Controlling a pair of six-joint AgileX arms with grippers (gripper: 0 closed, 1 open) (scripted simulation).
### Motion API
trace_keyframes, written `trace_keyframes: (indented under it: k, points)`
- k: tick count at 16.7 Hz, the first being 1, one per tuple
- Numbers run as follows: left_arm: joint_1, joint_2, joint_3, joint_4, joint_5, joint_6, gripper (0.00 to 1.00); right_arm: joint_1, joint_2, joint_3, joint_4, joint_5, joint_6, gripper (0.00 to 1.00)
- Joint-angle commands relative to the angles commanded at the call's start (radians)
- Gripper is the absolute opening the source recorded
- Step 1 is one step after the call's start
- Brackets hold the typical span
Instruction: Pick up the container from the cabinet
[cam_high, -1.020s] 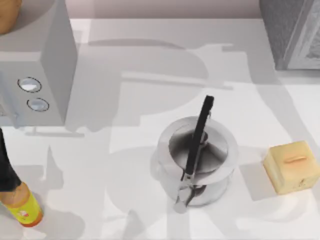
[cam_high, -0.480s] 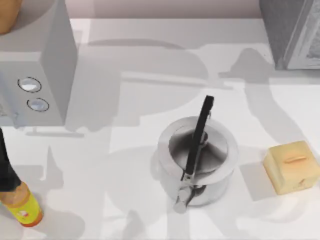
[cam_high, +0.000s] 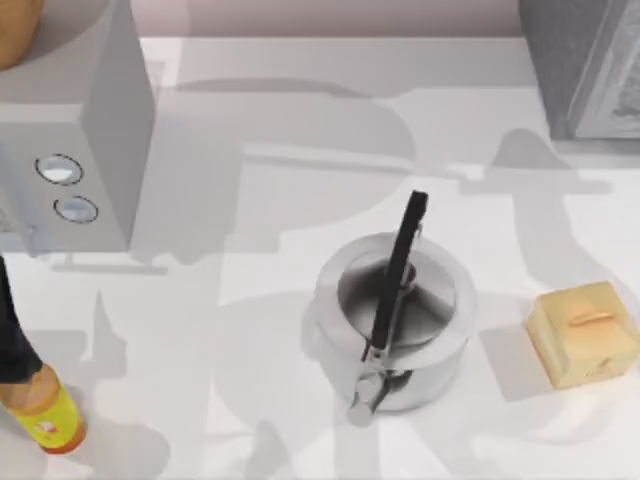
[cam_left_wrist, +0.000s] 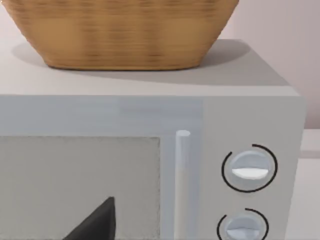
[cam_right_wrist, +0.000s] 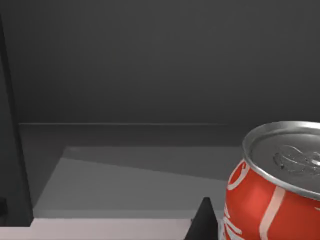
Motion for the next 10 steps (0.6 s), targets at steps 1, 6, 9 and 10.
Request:
trace_keyframes:
  k: [1,6,9,10]
  points:
    - [0.000,0.000,0.000,0.000,0.000,0.000,1.00,0.000,0.000,0.000,0.000,0.000,0.000,0.00]
    - [0.000,0.000,0.000,0.000,0.000,0.000,1.00,-0.057,-0.087,-0.141,0.045,-0.057,-0.007,0.00]
    - [0.000,0.000,0.000,0.000,0.000,0.000,1.00,-0.131,-0.207,-0.339,0.111,-0.131,-0.012,0.00]
    - [0.000,0.000,0.000,0.000,0.000,0.000,1.00,-0.161,-0.256,-0.422,0.139,-0.160,-0.013,0.00]
